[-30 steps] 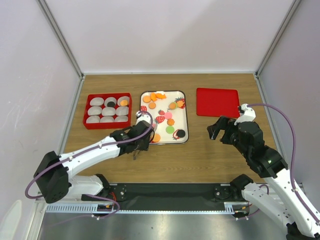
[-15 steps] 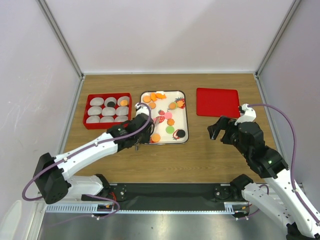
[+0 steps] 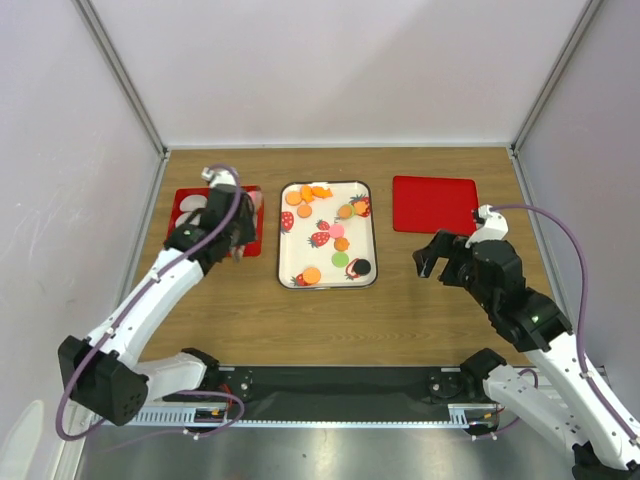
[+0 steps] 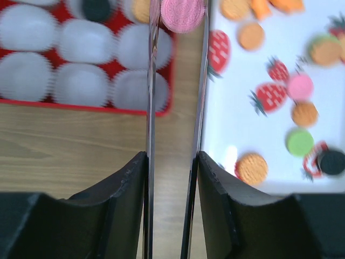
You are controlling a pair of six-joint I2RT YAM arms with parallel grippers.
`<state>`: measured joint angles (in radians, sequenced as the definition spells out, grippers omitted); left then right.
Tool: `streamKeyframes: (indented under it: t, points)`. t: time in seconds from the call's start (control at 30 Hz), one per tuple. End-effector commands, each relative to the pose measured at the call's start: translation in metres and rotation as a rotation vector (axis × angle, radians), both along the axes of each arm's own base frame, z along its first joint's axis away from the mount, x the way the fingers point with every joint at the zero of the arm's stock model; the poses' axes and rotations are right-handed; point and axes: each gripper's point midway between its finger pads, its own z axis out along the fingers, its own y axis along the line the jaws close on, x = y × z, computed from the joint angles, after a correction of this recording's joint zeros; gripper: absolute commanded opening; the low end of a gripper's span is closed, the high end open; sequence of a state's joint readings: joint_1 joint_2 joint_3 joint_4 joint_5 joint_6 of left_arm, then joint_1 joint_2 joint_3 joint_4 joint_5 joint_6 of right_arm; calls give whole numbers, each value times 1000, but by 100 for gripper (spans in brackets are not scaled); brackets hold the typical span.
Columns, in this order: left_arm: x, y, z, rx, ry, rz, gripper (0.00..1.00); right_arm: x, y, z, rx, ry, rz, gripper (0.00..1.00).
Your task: Pack the cookies
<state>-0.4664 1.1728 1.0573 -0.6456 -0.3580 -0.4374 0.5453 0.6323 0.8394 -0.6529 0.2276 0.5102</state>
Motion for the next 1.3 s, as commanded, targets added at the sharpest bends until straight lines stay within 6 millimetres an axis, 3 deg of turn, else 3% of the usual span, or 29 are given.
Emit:
streamKeyframes:
  t: [0.0, 0.23, 0.5, 0.93, 1.27]
  points:
    - [19, 30, 34, -15, -92, 66, 46, 10, 3, 18, 6, -65, 4, 100]
    - [44, 103, 18, 3, -59, 270, 46, 14, 9, 16, 0, -60, 29, 100]
    - [62, 154, -2, 32, -8, 395, 45, 15, 13, 9, -8, -49, 48, 100]
    - [96, 169, -13, 39, 31, 422, 46, 14, 14, 6, -3, -45, 54, 100]
    - [100, 171, -27, 42, 65, 419, 49, 12, 12, 7, -4, -44, 52, 100]
